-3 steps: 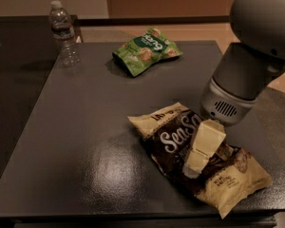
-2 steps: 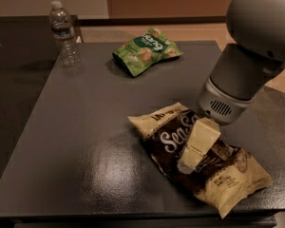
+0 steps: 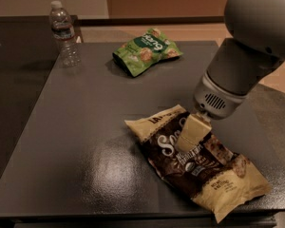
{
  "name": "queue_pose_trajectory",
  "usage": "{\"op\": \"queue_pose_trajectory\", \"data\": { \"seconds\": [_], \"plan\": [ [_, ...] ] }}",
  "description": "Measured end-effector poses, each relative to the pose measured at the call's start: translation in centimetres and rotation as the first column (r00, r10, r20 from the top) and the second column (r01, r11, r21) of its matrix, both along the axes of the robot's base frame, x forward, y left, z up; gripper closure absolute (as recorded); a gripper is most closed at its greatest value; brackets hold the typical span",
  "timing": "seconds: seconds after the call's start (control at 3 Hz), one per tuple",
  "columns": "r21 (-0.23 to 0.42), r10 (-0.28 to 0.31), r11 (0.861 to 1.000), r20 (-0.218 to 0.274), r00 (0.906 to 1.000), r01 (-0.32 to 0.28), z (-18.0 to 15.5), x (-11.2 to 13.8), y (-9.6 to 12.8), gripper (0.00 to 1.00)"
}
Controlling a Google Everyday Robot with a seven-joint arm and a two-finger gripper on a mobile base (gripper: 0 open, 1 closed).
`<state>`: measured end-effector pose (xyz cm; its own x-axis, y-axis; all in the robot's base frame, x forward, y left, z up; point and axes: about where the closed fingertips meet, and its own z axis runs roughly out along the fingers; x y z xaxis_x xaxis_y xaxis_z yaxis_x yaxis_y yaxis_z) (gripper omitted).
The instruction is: Move brown chip bag near green rice chip bag
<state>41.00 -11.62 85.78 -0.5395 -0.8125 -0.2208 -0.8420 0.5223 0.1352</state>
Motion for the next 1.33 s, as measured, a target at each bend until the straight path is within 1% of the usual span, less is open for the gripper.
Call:
{"op": "queue_pose_trajectory", "data": {
  "seconds": [0.67, 1.0, 1.33],
  "plan": [
    [0.012, -0.019, 1.000, 0.039, 0.9991, 0.019, 1.3, 0.3, 0.1, 0.88],
    [0.020, -0.028, 0.999, 0.087, 0.9959, 0.026, 3.2, 1.1, -0.4, 1.00],
    [0.019, -0.039, 0.999, 0.148, 0.9882, 0.037, 5.4, 2.7, -1.1, 1.00]
  ]
}}
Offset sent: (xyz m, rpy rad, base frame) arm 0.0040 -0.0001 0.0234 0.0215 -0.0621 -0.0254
